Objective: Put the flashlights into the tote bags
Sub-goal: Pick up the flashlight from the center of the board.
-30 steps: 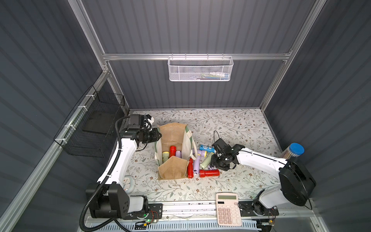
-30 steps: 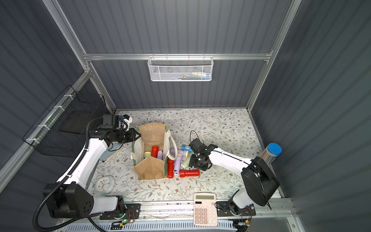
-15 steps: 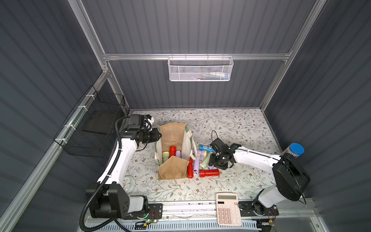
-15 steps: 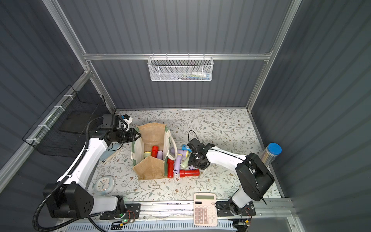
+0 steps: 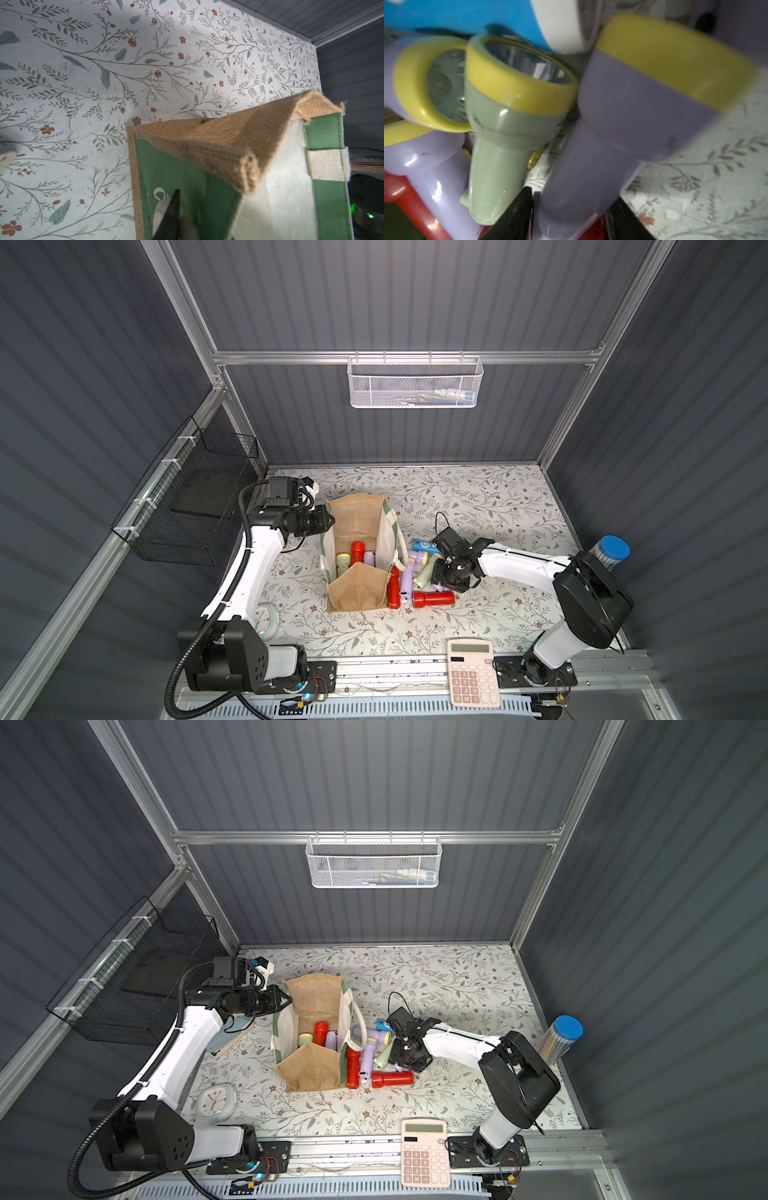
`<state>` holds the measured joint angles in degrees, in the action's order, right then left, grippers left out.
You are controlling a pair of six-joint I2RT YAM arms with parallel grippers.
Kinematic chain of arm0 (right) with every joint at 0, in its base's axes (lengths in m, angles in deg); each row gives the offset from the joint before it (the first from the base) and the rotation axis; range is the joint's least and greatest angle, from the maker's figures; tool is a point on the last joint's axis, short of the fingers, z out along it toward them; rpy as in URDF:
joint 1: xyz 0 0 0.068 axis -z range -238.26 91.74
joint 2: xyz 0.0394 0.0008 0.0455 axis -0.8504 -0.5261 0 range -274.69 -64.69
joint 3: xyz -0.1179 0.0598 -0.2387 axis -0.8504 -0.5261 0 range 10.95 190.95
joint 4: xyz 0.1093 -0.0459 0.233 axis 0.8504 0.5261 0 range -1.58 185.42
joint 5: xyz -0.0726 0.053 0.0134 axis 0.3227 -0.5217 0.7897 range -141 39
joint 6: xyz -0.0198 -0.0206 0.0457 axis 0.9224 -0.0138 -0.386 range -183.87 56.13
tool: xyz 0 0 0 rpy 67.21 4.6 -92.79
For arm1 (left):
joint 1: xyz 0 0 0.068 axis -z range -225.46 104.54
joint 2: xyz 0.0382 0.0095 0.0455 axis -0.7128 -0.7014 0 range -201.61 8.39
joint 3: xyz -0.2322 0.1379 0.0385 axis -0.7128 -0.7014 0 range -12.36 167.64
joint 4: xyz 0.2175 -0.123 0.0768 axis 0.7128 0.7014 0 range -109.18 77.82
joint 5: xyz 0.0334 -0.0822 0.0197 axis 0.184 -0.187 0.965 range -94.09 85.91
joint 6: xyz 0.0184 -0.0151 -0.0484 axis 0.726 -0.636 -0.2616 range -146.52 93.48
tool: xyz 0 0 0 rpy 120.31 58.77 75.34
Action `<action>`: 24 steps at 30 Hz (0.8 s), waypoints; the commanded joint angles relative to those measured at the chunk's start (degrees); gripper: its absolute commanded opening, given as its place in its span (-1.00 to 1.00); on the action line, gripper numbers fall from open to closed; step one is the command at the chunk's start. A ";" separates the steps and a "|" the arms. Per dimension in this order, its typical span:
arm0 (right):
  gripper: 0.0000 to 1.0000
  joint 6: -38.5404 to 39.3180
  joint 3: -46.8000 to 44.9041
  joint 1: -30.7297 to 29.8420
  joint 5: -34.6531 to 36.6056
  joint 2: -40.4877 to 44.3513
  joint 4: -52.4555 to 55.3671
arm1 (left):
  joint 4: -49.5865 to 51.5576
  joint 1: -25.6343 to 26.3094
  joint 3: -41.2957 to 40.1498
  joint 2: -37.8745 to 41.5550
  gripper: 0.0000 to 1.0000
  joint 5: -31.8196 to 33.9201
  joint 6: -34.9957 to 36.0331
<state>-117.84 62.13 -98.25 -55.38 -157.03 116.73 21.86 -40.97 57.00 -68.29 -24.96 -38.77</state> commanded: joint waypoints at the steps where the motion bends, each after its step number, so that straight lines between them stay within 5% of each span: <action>1: 0.14 -0.39 -1.39 0.44 2.37 -0.34 1.13 | 0.80 -0.18 -0.46 -0.70 -0.58 -0.86 0.92; 13: 0.10 3.54 -0.38 0.52 7.67 -4.65 3.24 | 0.71 -0.18 -0.28 -0.92 -0.58 -0.85 0.66; 24: -0.19 3.35 -1.08 0.52 8.79 -3.76 4.95 | 0.69 -0.16 0.25 -1.36 -0.57 -1.11 0.65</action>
<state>-114.63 63.13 -97.96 -48.24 -159.50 118.00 21.51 -40.97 57.00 -69.08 -24.96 -38.77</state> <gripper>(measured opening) 0.412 0.212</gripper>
